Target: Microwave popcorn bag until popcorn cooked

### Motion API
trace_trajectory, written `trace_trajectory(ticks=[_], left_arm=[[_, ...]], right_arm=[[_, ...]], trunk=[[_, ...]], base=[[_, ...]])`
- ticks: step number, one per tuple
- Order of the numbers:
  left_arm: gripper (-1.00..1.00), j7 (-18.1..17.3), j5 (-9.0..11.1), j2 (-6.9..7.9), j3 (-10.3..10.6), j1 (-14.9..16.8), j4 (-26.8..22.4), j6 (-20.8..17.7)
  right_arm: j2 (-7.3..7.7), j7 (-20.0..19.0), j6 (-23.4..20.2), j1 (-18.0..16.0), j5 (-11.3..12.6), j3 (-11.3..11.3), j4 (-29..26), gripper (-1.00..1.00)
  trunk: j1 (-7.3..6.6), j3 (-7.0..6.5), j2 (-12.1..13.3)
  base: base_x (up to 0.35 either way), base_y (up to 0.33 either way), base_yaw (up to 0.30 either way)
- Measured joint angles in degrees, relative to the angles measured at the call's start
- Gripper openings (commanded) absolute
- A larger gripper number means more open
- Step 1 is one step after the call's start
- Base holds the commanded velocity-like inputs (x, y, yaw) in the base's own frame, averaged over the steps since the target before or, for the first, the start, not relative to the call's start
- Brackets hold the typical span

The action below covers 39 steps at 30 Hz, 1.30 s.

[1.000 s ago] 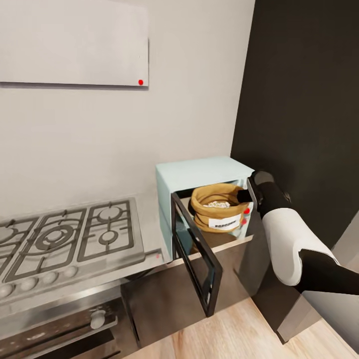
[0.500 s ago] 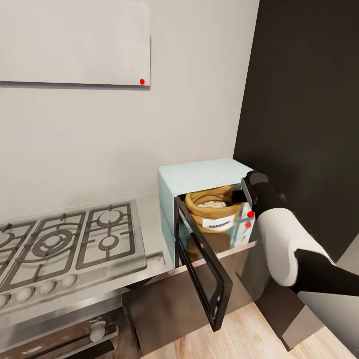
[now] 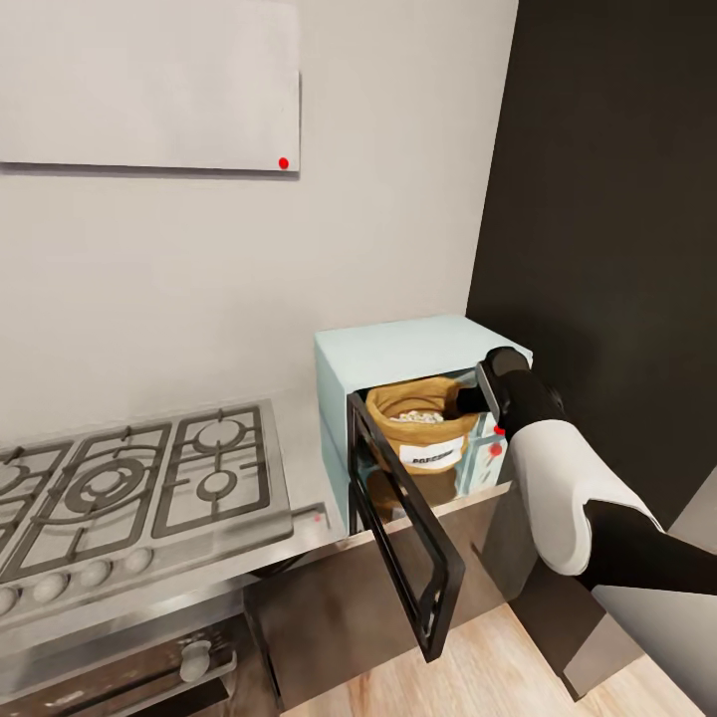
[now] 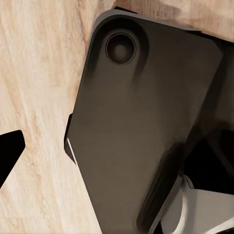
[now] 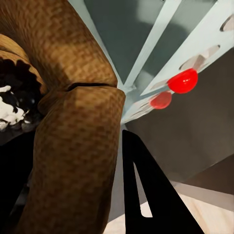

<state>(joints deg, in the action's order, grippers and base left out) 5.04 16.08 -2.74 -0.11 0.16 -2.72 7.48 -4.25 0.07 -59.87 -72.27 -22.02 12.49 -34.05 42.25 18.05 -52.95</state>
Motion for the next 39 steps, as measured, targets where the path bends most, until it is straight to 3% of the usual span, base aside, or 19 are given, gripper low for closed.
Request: trace_trajectory(ticks=[11,39], left_arm=[[1.0,0.0,-0.09,0.04,0.12,0.0,0.01,-0.06],[1.0,0.0,0.0,0.19,0.0,-0.01,-0.02,-0.08]], right_arm=[[0.28,-0.02,0.02,-0.01,1.29,0.04,0.02,-1.0],[0.49,-0.17,0.01,-0.05,1.54,0.12,0.11,-1.0]], trunk=[[-0.03,0.0,-0.01],[-0.01,-0.01,-0.03]], base=[[0.185,0.0,0.0],[0.029,0.0,0.0]])
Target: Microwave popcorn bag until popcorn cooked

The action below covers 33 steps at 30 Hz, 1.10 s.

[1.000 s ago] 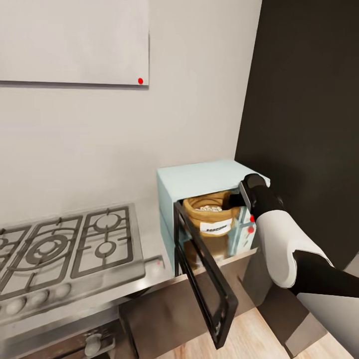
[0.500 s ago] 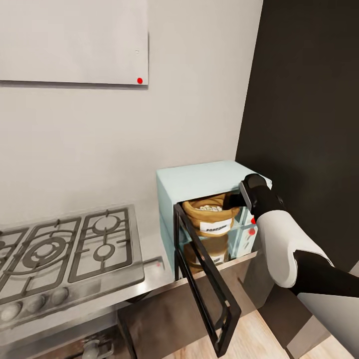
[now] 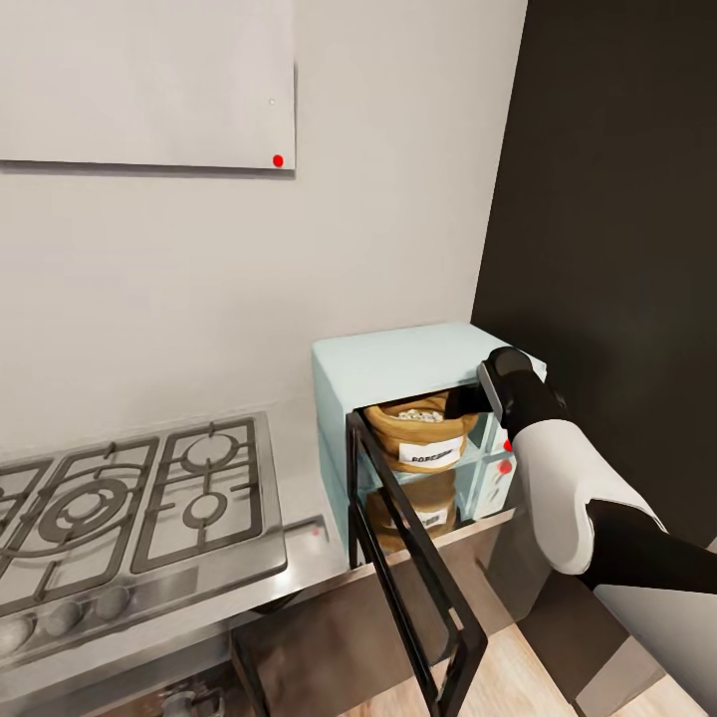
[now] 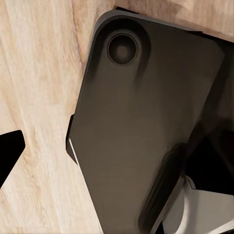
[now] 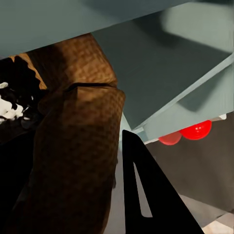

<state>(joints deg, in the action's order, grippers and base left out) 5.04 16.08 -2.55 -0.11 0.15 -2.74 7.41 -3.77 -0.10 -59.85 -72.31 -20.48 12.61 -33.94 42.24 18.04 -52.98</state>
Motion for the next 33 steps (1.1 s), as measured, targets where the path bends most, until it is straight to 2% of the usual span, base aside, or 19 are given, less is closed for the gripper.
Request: trace_trajectory(ticks=[14,19,27,28,33], left_arm=[[1.0,0.0,0.0,0.01,0.0,0.0,0.03,0.0],[1.0,0.0,0.0,0.01,-0.01,0.0,0.0,0.0],[1.0,0.0,0.0,0.01,-0.01,0.01,-0.02,0.02],[1.0,0.0,0.0,0.01,-0.01,0.0,-0.01,0.01],[1.0,0.0,0.0,0.01,-0.01,0.01,0.0,0.0]], right_arm=[[-0.3,-0.08,0.0,0.0,-0.84,-0.11,-0.63,-1.0],[-0.27,-0.06,0.0,0.35,-0.88,-0.15,-0.05,-1.0],[-0.25,-0.07,0.0,0.44,-0.87,-0.2,-0.02,-1.0],[-0.26,-0.07,0.0,0.44,-0.93,-0.17,-0.02,1.0],[-0.22,-0.06,0.0,0.45,-0.7,-0.17,-0.02,1.0]], trunk=[[-0.01,0.0,0.0],[-0.52,0.02,-0.01],[-0.58,0.02,-0.01],[-0.58,0.02,-0.01],[-0.59,0.02,-0.01]], base=[[0.036,0.0,0.0],[0.08,0.0,0.0],[0.007,0.0,0.0],[0.0,0.0,0.0],[0.0,0.0,0.0]])
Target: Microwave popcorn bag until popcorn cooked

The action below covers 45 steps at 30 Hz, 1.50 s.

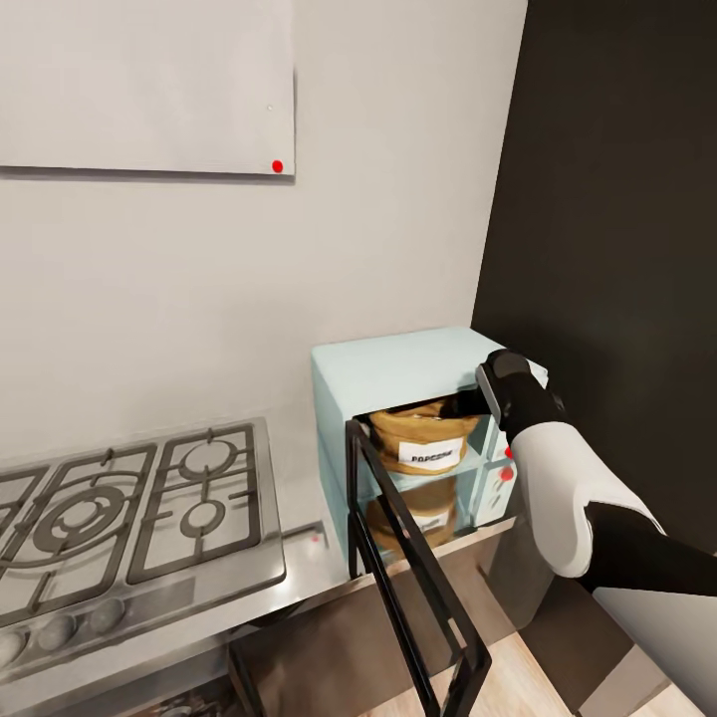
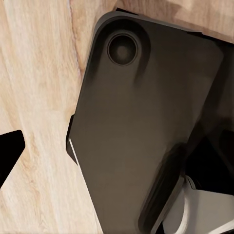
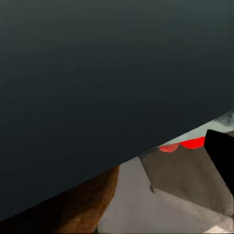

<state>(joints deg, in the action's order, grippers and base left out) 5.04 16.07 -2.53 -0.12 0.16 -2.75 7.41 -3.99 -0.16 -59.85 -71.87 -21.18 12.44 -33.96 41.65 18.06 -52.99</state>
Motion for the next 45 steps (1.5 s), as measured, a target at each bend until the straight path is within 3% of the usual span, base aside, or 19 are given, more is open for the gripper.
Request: trace_trajectory(ticks=[12,13,15,20,25,29,45], left_arm=[[1.0,0.0,0.09,-0.07,0.0,0.0,0.01,0.05],[1.0,0.0,0.06,-0.08,0.01,0.0,0.02,0.07],[1.0,0.0,0.03,-0.08,0.01,0.0,0.03,0.08],[1.0,0.01,0.03,-0.17,0.01,0.0,0.02,0.09],[1.0,0.01,0.02,-0.17,0.02,0.0,0.03,0.09],[1.0,0.01,0.03,-0.17,0.02,0.0,0.03,0.09],[1.0,0.0,0.05,-0.17,0.0,0.0,0.03,0.09]], right_arm=[[-0.08,-0.16,0.0,0.1,0.75,0.29,-1.5,1.0],[-0.08,-0.16,-0.01,-0.4,-0.82,0.3,-2.18,1.0],[-0.15,-0.23,-0.01,-0.42,-0.73,0.34,-3.26,1.0],[-0.17,-2.44,0.0,-0.42,-0.55,0.43,-5.8,1.0],[-0.19,-7.15,0.01,-0.42,-0.35,0.49,-12.88,1.0],[-0.14,-8.36,0.01,-0.42,-0.34,0.53,-15.8,1.0],[0.42,-8.32,0.0,0.74,-0.71,0.43,-15.78,1.0]], trunk=[[0.55,0.0,0.0],[0.62,-0.01,0.04],[0.63,-0.01,0.04],[0.63,-0.02,0.03],[0.63,-0.02,0.03],[0.63,-0.01,0.03],[0.6,-0.01,0.03]], base=[[-0.053,0.0,0.0],[-0.299,0.0,0.0],[-0.323,0.0,0.0],[-0.307,0.0,0.0],[-0.264,0.0,0.0],[-0.251,0.0,0.0],[-0.113,0.0,0.0]])
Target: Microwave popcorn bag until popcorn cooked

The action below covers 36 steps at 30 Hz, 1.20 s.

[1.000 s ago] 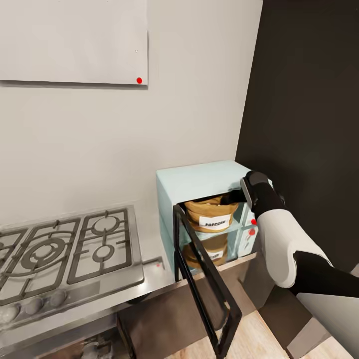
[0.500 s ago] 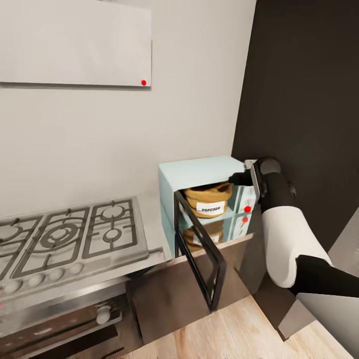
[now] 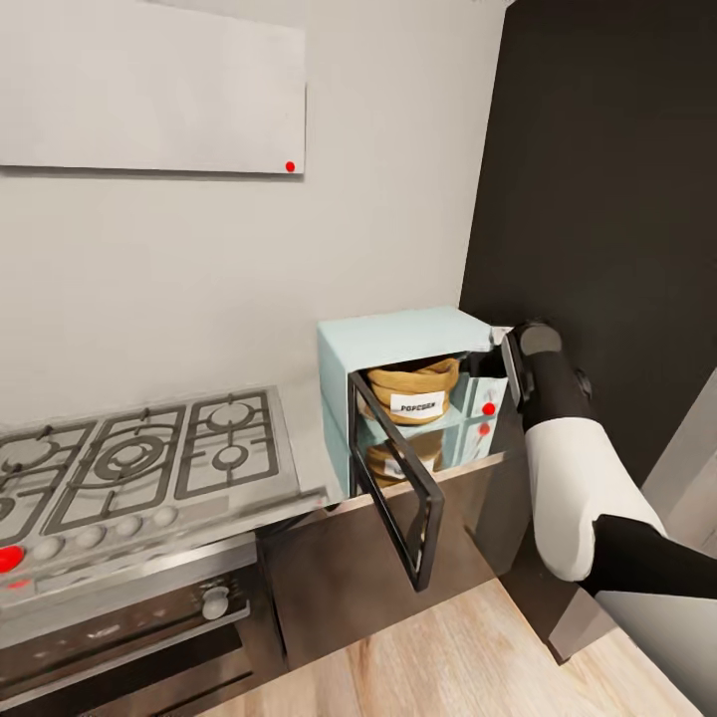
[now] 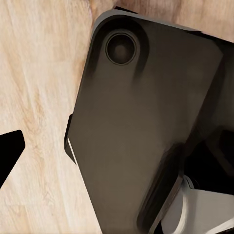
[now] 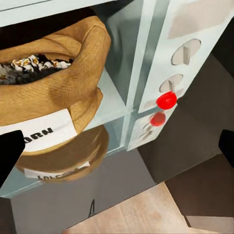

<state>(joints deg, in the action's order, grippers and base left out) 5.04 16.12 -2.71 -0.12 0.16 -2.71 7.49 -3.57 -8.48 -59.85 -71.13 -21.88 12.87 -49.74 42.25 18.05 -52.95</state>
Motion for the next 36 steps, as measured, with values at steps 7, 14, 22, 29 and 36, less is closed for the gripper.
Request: trace_trajectory(ticks=[7,14,22,29,36], left_arm=[[1.0,0.0,-0.04,-0.11,0.01,0.0,0.0,0.0],[1.0,0.01,0.05,-0.09,-0.02,0.0,0.0,0.0],[1.0,0.05,0.05,-0.08,-0.05,0.0,-0.06,0.0],[1.0,0.0,0.04,-0.06,0.0,0.0,-0.08,-0.01],[1.0,0.05,0.09,0.0,-0.06,0.0,-0.09,0.0]], right_arm=[[0.11,-0.08,0.0,9.56,-0.07,-0.19,-0.66,1.0],[2.52,-8.71,10.6,18.39,-0.26,-0.33,-0.04,1.0],[0.63,-3.66,18.65,19.57,-0.99,-0.47,-0.05,1.0],[-0.62,-5.53,20.72,19.59,0.16,-0.34,-0.11,1.0],[-0.62,-15.35,45.07,27.46,5.06,-0.46,-0.2,1.0]], trunk=[[0.0,0.01,0.0],[0.0,0.0,0.0],[0.0,0.0,0.0],[0.0,0.0,0.0],[0.0,0.0,0.0]], base=[[0.0,0.0,0.0],[0.0,0.0,0.0],[0.0,0.0,0.0],[0.0,0.0,0.0],[0.0,0.0,0.0]])
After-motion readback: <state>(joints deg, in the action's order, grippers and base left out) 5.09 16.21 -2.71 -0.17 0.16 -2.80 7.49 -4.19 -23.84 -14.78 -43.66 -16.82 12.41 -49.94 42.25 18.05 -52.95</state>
